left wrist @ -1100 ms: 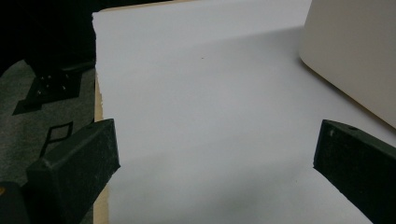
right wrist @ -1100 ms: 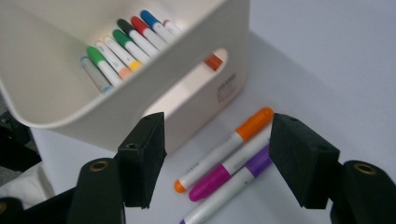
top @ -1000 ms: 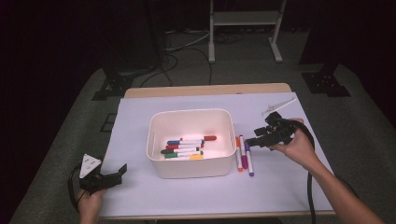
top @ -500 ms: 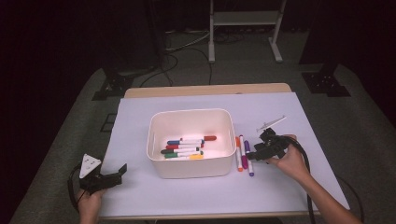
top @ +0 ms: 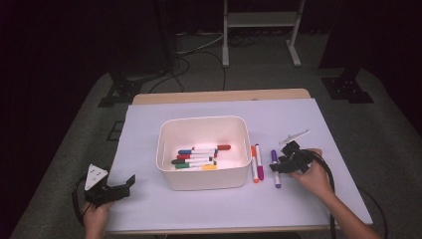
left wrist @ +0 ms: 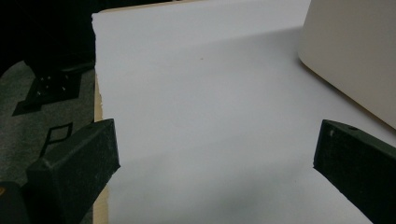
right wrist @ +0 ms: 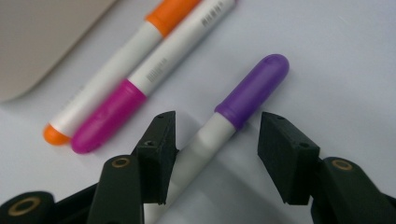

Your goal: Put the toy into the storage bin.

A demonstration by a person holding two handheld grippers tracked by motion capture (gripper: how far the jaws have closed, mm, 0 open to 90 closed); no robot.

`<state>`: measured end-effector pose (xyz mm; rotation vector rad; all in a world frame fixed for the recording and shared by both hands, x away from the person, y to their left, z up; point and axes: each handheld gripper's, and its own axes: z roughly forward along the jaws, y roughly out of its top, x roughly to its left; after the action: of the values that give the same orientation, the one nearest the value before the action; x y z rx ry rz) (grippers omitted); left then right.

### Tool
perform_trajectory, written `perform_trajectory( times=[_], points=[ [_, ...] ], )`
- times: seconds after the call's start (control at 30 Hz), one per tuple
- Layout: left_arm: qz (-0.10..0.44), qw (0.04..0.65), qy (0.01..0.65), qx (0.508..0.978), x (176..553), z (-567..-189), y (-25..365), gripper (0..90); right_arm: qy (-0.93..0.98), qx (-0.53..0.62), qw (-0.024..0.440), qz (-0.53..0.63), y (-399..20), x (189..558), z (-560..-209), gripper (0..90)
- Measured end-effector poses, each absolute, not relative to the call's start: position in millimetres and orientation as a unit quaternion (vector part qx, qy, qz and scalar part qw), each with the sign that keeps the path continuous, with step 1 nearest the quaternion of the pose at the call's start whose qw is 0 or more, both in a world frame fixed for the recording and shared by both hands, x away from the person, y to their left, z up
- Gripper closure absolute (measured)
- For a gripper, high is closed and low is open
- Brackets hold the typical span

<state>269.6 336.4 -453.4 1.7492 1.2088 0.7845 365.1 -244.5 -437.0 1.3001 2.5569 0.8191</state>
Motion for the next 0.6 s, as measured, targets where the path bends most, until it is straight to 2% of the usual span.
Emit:
perform_trajectory(
  times=[0.4,0.6],
  points=[
    [0.315,0.422,0.482,0.700,269.4,-453.4,336.2,0.0,0.842,0.457,0.118,0.260,-264.6,354.6,-437.6,70.7],
    [0.315,0.422,0.483,0.700,269.5,-453.4,336.1,0.0,0.839,0.462,0.116,0.263,-268.4,353.4,-437.8,75.4]
  ],
)
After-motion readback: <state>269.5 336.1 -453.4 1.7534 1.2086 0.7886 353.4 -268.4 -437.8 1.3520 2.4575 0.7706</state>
